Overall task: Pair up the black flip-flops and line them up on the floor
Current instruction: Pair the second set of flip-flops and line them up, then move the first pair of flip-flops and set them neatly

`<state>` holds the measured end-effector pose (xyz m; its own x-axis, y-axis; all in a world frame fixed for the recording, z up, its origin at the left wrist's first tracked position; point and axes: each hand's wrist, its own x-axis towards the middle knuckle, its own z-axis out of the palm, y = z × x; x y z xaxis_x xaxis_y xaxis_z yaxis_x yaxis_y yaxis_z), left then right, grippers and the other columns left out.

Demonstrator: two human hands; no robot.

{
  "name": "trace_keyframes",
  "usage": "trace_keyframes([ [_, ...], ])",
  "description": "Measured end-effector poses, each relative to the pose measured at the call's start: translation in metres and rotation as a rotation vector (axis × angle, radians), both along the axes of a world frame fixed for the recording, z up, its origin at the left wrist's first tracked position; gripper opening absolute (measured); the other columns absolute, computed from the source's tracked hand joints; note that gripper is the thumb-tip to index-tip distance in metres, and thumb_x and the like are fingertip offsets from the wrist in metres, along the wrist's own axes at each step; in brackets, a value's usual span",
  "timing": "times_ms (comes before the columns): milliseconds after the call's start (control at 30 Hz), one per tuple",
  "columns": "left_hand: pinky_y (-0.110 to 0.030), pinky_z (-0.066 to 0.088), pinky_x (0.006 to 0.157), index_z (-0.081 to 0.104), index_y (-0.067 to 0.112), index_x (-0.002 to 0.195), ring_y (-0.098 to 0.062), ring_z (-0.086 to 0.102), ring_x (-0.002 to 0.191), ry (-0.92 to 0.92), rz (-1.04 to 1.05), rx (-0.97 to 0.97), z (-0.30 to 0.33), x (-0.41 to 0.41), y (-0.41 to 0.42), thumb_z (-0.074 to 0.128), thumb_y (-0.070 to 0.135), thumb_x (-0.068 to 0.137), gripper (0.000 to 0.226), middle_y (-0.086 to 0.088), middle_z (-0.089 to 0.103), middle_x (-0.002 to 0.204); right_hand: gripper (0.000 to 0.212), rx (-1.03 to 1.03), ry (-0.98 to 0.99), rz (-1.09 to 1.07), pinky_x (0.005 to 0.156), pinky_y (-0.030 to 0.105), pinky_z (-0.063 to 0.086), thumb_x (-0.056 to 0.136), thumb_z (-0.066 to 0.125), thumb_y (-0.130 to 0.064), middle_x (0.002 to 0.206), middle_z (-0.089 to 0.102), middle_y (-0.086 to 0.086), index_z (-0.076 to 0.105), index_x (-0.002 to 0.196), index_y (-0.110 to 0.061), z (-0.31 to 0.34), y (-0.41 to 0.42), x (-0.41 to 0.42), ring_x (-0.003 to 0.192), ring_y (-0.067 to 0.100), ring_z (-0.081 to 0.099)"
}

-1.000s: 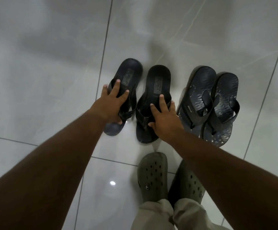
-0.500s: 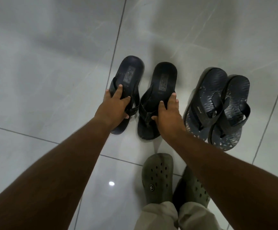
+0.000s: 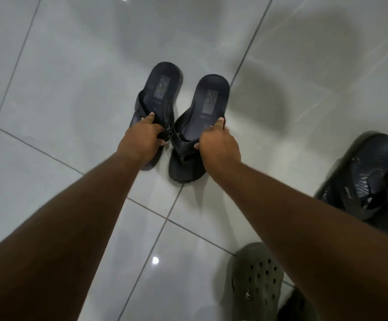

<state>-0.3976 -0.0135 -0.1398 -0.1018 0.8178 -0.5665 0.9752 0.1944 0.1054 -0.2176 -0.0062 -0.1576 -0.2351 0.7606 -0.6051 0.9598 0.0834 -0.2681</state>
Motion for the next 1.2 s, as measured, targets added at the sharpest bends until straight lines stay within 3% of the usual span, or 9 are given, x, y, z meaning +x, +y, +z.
trace_keyframes([
  [233,-0.047,0.035,0.108,0.061,0.017,0.130,-0.041,0.037,0.138,0.028,-0.002,-0.019,-0.003,-0.032,0.022,0.060,0.020,0.090,0.041,-0.010,0.023,0.162,0.051,-0.002,-0.012,0.033,0.098,0.048,0.051,0.096,0.059,-0.011,0.155,0.022,0.032,0.041,0.141,0.004,-0.006,0.017,-0.030,0.129,0.043,0.047],
  [500,-0.049,0.035,0.109,0.059,0.016,0.131,-0.041,0.036,0.139,0.038,-0.042,-0.059,-0.001,-0.042,0.028,0.058,0.019,0.091,0.040,-0.012,0.021,0.162,0.058,-0.019,0.000,0.007,0.097,0.049,0.051,0.096,0.060,-0.014,0.154,0.025,0.032,0.034,0.144,0.007,-0.008,0.019,-0.047,0.127,0.042,0.048],
  [600,-0.053,0.040,0.106,0.057,0.019,0.132,-0.043,0.043,0.133,0.105,-0.107,-0.071,0.011,-0.042,0.028,0.056,0.024,0.091,0.042,-0.011,0.023,0.161,0.070,0.008,0.030,0.039,0.090,0.047,0.053,0.095,0.060,-0.032,0.161,0.011,0.024,0.028,0.150,-0.004,0.007,0.019,-0.035,0.117,0.042,0.055],
  [700,-0.052,0.049,0.088,0.056,0.016,0.125,-0.046,0.058,0.110,0.208,-0.102,0.107,0.035,-0.028,0.019,0.056,0.028,0.085,0.041,-0.011,0.035,0.155,0.082,0.122,-0.007,0.025,0.086,0.045,0.050,0.089,0.057,-0.056,0.163,0.005,0.017,0.020,0.152,-0.017,0.035,0.023,0.030,0.111,0.044,0.059],
  [767,-0.055,0.051,0.083,0.056,0.011,0.120,-0.047,0.057,0.108,0.144,-0.116,0.190,0.050,0.004,0.008,0.057,0.024,0.082,0.040,-0.014,0.042,0.147,0.083,0.173,-0.103,-0.010,0.088,0.047,0.049,0.088,0.056,-0.059,0.163,0.008,0.017,0.022,0.150,-0.017,0.053,0.024,0.098,0.114,0.046,0.057],
  [867,-0.059,0.051,0.087,0.057,0.012,0.123,-0.044,0.051,0.120,-0.033,-0.275,0.150,0.055,0.085,-0.009,0.061,0.021,0.081,0.043,-0.016,0.044,0.146,0.083,0.128,-0.231,-0.056,0.094,0.054,0.046,0.088,0.056,-0.059,0.163,0.011,0.017,0.023,0.150,-0.015,0.075,0.009,0.196,0.129,0.046,0.045],
  [967,-0.054,0.041,0.107,0.039,0.021,0.145,-0.034,0.028,0.145,-0.236,-0.313,-0.021,0.051,0.182,-0.027,0.058,0.031,0.089,0.060,-0.008,0.020,0.163,0.083,0.038,-0.302,-0.206,0.103,0.059,0.042,0.087,0.057,-0.059,0.163,0.013,0.014,0.023,0.151,-0.018,0.083,-0.020,0.276,0.139,0.045,0.031],
  [1033,-0.049,0.033,0.114,0.022,0.027,0.152,-0.031,0.014,0.150,-0.288,-0.335,-0.122,0.047,0.236,-0.035,0.055,0.035,0.093,0.068,-0.002,0.004,0.166,0.082,-0.024,-0.321,-0.324,0.107,0.060,0.037,0.089,0.056,-0.056,0.163,0.010,0.013,0.020,0.153,-0.021,0.078,-0.045,0.311,0.142,0.046,0.025],
  [1200,-0.051,0.033,0.114,0.014,0.034,0.153,-0.040,0.020,0.147,-0.343,-0.485,-0.248,0.028,0.341,-0.048,0.064,0.030,0.089,0.081,-0.002,-0.002,0.166,0.076,-0.162,-0.288,-0.508,0.112,0.065,0.025,0.095,0.049,-0.050,0.165,-0.001,0.008,0.010,0.155,-0.024,0.054,-0.108,0.362,0.146,0.048,0.007],
])
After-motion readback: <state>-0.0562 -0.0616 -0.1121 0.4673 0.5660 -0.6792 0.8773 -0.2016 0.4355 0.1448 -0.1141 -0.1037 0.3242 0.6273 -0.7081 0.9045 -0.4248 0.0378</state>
